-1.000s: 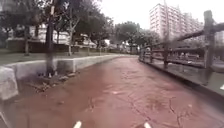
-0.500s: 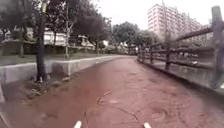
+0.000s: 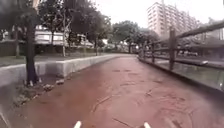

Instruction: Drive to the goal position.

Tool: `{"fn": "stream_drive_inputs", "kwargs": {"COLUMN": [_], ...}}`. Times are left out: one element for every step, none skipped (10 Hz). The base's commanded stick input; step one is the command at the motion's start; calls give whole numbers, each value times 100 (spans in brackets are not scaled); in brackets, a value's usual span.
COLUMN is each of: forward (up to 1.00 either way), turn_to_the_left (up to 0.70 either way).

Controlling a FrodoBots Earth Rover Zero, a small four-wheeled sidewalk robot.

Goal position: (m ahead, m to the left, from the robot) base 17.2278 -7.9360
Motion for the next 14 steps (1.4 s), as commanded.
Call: {"fn": "stream_drive_inputs", "kwargs": {"forward": [50,50,50,50,50,50,50,50,50,50,50,50,50,50], "turn_to_the_left": [0,0,0,0,0,0,0,0,0,0,0,0,0,0]}}
